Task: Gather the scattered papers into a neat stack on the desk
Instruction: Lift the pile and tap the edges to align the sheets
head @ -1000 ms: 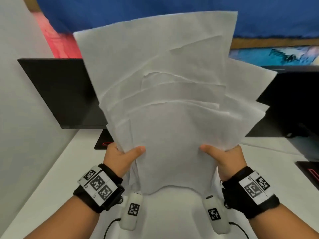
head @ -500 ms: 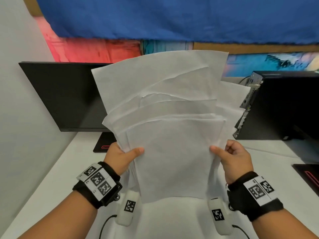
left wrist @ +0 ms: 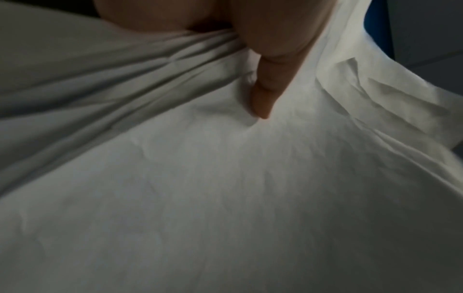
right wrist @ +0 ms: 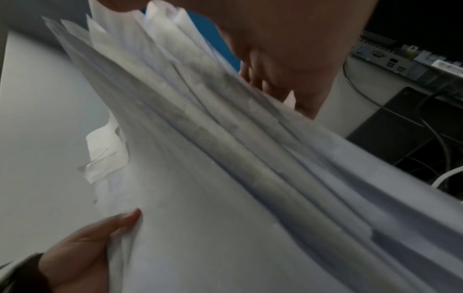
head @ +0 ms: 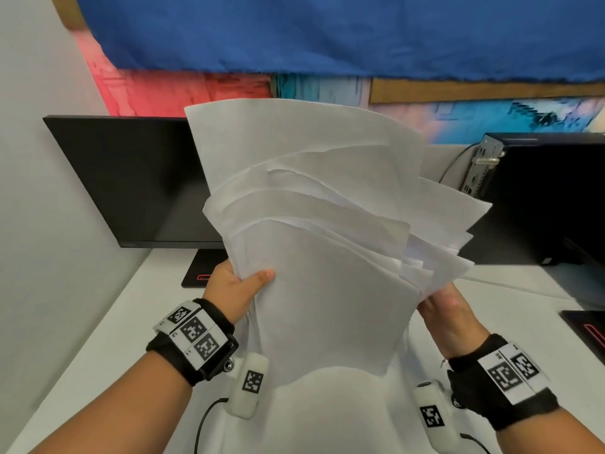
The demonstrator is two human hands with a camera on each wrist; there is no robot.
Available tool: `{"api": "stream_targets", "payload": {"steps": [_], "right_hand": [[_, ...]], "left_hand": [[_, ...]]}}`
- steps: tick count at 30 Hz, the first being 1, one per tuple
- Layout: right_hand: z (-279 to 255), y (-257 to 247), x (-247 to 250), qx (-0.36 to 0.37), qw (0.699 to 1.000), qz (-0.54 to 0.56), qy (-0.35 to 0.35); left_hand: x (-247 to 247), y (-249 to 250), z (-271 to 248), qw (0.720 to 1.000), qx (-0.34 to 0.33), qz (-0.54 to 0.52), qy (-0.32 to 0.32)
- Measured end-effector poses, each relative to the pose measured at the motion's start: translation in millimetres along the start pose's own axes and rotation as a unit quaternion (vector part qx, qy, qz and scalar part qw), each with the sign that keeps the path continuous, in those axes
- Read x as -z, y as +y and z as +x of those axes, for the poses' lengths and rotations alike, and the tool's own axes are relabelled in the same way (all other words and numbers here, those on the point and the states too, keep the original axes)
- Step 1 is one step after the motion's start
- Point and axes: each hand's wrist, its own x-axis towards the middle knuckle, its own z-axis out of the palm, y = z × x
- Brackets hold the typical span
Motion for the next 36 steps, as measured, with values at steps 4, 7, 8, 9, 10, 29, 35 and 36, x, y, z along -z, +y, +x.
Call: {"api": "stream_targets", "payload": {"steps": [4,7,8,9,10,29,35,36], "right_hand": [[-6,-2,8,-0.021,0.998,-0.031,-0.04],[-6,-5,6,-0.043,0.995,-0.069,-0.064],[-4,-4,3,-0.046,0.995,-0.077,-0.05],[-2,-3,-1,-0.047,0.995,-0.078,-0.029],[0,-2,-4,-0.042,0.997,-0.069,-0.007],[8,-38,-38,0.027,0.995,0.096,0.004],[4,-31,-38,-0.019,0.998,0.061,0.016],[4,-33,-43,-0.014,0.997,0.05,0.052]], "left_hand": [[2,-2,2,1.0,0.002,0.013,0.026],[5,-4,1,0.999,0.008,0.015,0.031],[7,-4,1,0.999,0.009,0.016,0.026],[8,-5,1,1.0,0.011,0.018,0.018],[10,-6,1,1.0,0.011,0.02,0.01],[3,25,-12,0.99,-0.106,-0.043,-0.08],[3,14,-4,0.996,-0.059,-0.027,-0.062],[-1,15,-4,0.996,-0.06,-0.016,-0.057]]}}
